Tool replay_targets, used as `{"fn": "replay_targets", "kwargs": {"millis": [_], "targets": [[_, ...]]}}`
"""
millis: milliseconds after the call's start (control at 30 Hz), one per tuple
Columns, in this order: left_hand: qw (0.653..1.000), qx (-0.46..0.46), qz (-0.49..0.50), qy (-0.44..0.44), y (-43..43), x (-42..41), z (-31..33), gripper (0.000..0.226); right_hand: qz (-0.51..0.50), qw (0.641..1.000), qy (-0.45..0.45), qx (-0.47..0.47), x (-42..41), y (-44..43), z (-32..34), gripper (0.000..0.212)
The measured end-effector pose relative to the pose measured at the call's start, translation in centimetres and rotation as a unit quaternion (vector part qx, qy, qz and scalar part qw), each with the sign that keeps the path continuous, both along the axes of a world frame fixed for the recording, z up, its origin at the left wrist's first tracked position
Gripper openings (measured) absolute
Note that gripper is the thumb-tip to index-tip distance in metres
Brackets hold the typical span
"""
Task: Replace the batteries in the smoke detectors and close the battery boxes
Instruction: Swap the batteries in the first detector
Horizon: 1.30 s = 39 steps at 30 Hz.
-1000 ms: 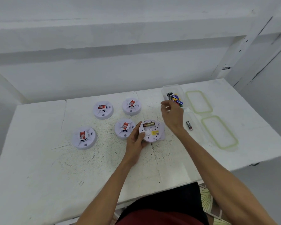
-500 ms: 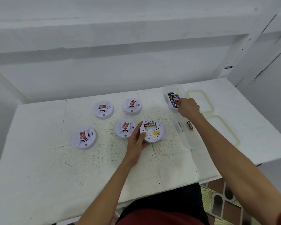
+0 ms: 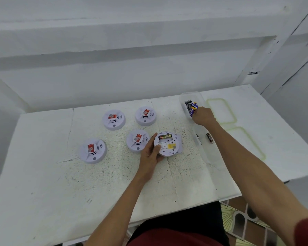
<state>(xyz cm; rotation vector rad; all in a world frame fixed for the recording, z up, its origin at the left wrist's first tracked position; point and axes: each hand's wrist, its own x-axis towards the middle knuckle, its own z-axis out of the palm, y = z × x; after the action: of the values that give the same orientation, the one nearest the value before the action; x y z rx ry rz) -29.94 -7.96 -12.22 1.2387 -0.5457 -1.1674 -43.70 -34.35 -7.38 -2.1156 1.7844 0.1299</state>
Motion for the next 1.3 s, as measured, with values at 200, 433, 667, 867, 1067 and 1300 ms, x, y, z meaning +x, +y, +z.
{"fn": "replay_targets", "kwargs": {"millis": [200, 433, 667, 867, 1067, 1300], "targets": [[1.000, 0.000, 0.002, -0.002, 0.0, 0.0, -0.1, 0.041, -0.022, 1.000, -0.001, 0.004, 0.7, -0.4, 0.5, 0.032], [1.000, 0.004, 0.001, -0.006, 0.0, 0.1, -0.2, 0.043, -0.026, 0.999, -0.018, 0.003, 0.6, -1.3, -0.2, 0.032], [1.000, 0.006, 0.005, 0.005, 0.0, 0.0, 0.0, 0.040, 0.001, 1.000, 0.005, -0.003, 0.8, -1.4, 0.0, 0.031], [1.000, 0.006, 0.008, 0.010, -0.1, 0.0, 0.2, 0.039, 0.014, 0.999, -0.017, -0.028, 0.2, -1.1, 0.1, 0.028], [1.000, -0.001, 0.008, 0.009, -0.3, 0.1, -0.1, 0.040, -0.033, 0.992, -0.086, -0.084, -0.4, 0.8, 2.5, 0.018], [1.000, -0.003, 0.004, -0.007, -0.2, 0.1, 0.0, 0.040, -0.017, 0.964, -0.215, -0.157, 0.5, 5.0, 4.8, 0.032]]}}
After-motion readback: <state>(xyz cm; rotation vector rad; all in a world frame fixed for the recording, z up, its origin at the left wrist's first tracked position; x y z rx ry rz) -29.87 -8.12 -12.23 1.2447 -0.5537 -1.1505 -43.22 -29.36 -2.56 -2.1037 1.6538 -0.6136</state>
